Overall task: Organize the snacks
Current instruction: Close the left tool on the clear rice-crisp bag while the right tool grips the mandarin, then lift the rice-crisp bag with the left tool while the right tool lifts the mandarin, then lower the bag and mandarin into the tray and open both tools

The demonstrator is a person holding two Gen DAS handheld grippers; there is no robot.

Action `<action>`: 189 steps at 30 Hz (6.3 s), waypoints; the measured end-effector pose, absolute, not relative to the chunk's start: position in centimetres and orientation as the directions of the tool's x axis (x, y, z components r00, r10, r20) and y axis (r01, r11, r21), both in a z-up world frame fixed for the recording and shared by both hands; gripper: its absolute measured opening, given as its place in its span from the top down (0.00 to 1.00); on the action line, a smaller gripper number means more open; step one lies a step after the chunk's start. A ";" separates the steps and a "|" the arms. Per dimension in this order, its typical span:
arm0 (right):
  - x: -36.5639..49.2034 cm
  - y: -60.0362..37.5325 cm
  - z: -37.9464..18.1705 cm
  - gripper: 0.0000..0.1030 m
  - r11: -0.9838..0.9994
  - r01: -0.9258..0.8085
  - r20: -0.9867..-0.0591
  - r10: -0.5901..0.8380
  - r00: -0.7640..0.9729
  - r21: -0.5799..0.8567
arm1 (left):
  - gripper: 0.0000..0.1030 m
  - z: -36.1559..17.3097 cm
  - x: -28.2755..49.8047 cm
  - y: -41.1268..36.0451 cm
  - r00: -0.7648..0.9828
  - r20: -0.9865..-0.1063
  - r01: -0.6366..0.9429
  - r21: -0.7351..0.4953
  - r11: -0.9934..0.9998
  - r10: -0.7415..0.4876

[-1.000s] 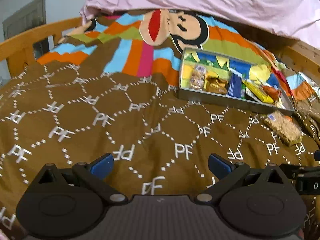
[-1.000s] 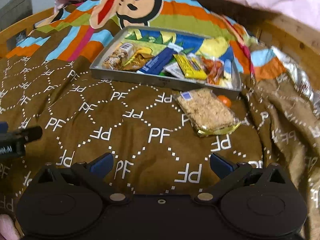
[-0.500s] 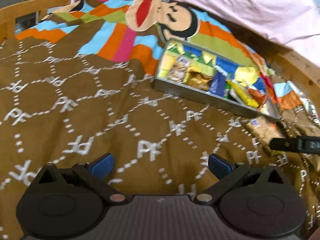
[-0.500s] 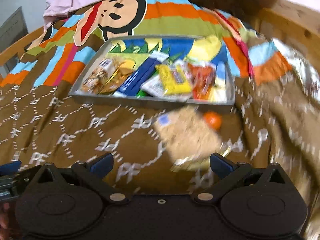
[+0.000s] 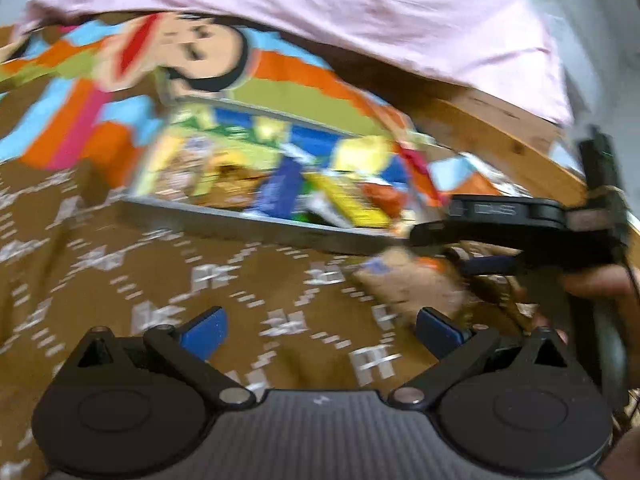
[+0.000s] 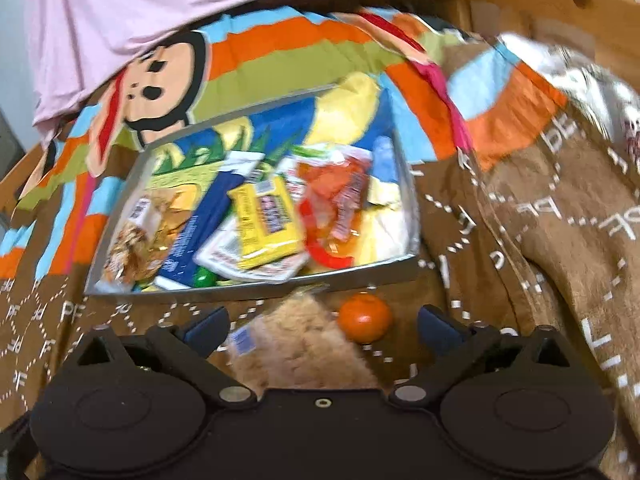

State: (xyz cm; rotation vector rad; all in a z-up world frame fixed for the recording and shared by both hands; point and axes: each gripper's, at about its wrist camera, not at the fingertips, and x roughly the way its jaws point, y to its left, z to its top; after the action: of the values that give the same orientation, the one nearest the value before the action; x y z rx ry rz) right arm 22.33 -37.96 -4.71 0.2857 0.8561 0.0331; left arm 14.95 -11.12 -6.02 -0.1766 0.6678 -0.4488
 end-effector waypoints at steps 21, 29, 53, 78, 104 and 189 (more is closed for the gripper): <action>23.5 -41.8 -6.6 0.53 0.890 0.221 -0.757 0.184 0.627 0.399 | 0.00 -7.6 23.5 -22.7 0.346 -0.711 0.814 -0.097 0.572 -0.613; 23.6 -42.2 -6.8 0.53 0.873 0.241 -0.754 0.193 0.627 0.424 | 0.01 -8.0 24.1 -24.2 0.338 -0.765 0.825 -0.039 0.564 -0.548; 23.4 -41.6 -6.9 0.52 0.886 0.207 -0.757 0.210 0.619 0.415 | 0.08 -7.0 23.3 -21.5 0.358 -0.836 0.711 -0.044 0.702 -0.416; 18.6 -31.2 -5.5 0.66 0.980 -0.173 -0.771 0.186 0.610 0.100 | 0.09 -7.2 13.8 -12.8 0.559 -0.773 0.473 -0.001 0.881 -0.301; 17.1 -29.3 -6.0 0.66 0.958 -0.227 -0.792 0.276 0.544 0.178 | 0.03 -7.8 12.6 -12.9 0.582 -0.767 0.474 0.048 0.879 -0.272; 20.7 -36.1 -2.2 0.21 0.982 0.073 -0.535 0.032 0.844 0.174 | 0.01 -3.5 25.0 -12.4 0.798 -0.581 0.099 -0.136 0.986 -0.160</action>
State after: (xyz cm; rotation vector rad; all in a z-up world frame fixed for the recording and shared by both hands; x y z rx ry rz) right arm 20.67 -36.07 -2.21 0.1912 0.5667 -0.0215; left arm 25.00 -12.39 -3.52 -0.1007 0.6321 -0.1394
